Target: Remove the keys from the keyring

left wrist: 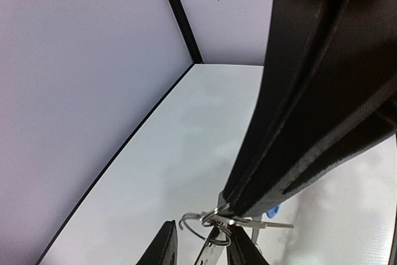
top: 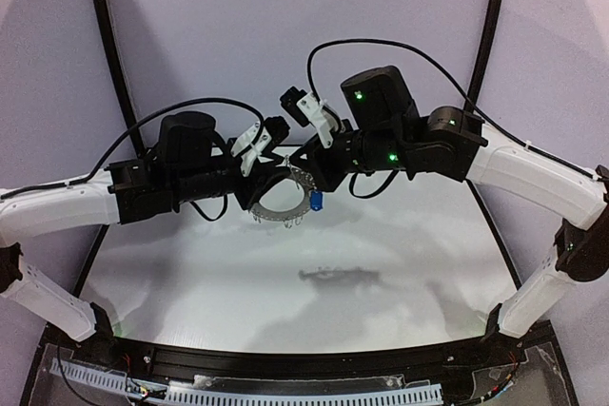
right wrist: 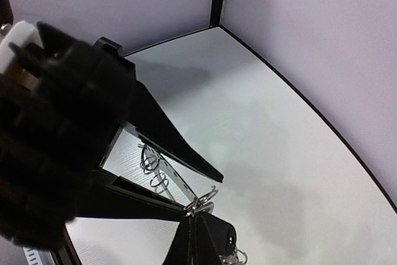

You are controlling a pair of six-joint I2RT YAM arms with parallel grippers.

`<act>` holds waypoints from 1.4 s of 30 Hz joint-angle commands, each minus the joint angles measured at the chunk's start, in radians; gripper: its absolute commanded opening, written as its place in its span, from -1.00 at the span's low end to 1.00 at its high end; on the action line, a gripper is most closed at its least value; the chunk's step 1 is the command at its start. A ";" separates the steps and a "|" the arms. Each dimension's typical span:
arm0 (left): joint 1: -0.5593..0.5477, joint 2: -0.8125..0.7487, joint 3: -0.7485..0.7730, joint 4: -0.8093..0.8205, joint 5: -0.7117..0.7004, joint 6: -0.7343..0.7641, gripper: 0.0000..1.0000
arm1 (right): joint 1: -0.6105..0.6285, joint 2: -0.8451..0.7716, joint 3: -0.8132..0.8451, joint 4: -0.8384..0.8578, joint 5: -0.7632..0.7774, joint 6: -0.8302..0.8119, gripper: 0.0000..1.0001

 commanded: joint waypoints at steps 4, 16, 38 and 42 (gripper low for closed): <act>0.007 -0.042 -0.026 0.032 -0.070 -0.011 -0.45 | 0.007 0.012 0.044 0.009 0.003 0.047 -1.00; 0.007 -0.044 -0.044 0.091 -0.007 -0.012 -0.62 | 0.009 0.041 0.069 0.005 -0.083 0.062 -1.00; 0.007 -0.161 -0.166 0.085 0.094 0.092 -0.98 | -0.029 0.044 0.055 -0.076 0.053 0.104 -1.00; 0.008 -0.169 -0.161 0.068 0.118 0.105 -0.98 | -0.062 0.066 0.066 -0.105 -0.013 0.152 -1.00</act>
